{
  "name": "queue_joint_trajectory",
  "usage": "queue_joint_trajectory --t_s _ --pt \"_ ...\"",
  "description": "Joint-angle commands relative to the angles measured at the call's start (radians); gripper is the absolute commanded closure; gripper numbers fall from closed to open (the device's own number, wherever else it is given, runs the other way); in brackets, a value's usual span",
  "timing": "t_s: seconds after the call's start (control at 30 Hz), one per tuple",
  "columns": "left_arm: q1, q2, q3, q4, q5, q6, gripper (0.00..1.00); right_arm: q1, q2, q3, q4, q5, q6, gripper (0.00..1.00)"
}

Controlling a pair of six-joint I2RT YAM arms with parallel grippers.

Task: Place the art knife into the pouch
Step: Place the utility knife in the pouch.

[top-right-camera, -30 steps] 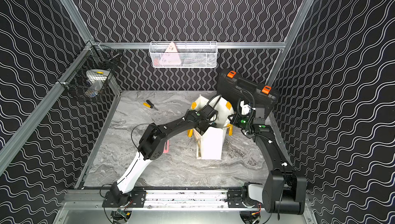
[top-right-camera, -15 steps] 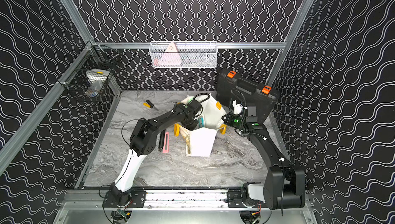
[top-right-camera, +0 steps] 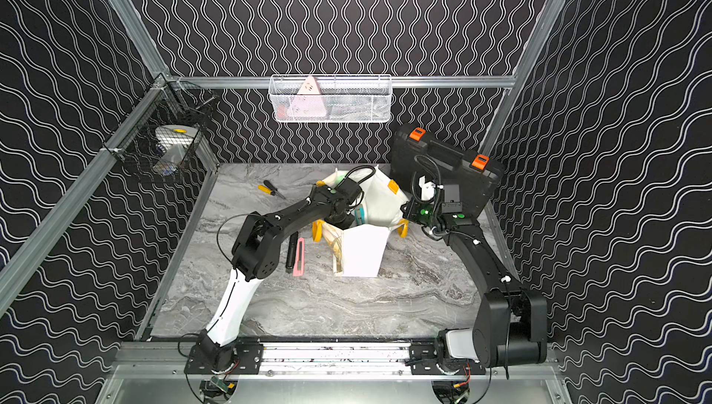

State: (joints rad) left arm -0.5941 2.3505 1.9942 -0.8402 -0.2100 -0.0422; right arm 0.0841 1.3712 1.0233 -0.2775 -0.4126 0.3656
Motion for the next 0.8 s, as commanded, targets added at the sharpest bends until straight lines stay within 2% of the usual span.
queue_joint_trajectory --t_s 0.0,0.13,0.53,0.63,0.77 --pt "0.008 -0.022 -0.022 -0.042 -0.008 -0.003 0.69 0.003 -0.018 -0.001 0.049 0.061 -0.012 1.00" --pt "-0.005 -0.071 -0.067 0.024 0.055 -0.020 0.68 0.029 -0.017 -0.021 0.057 0.071 -0.005 1.00" --pt "-0.021 -0.095 -0.048 0.041 0.147 -0.047 0.61 0.067 -0.020 -0.019 0.062 0.089 0.007 1.00" --pt "-0.031 -0.115 -0.046 0.040 0.153 -0.047 0.52 0.074 -0.019 -0.019 0.063 0.093 0.009 1.00" --pt "-0.040 -0.142 -0.039 0.037 0.159 -0.050 0.47 0.078 -0.018 -0.015 0.063 0.096 0.009 1.00"
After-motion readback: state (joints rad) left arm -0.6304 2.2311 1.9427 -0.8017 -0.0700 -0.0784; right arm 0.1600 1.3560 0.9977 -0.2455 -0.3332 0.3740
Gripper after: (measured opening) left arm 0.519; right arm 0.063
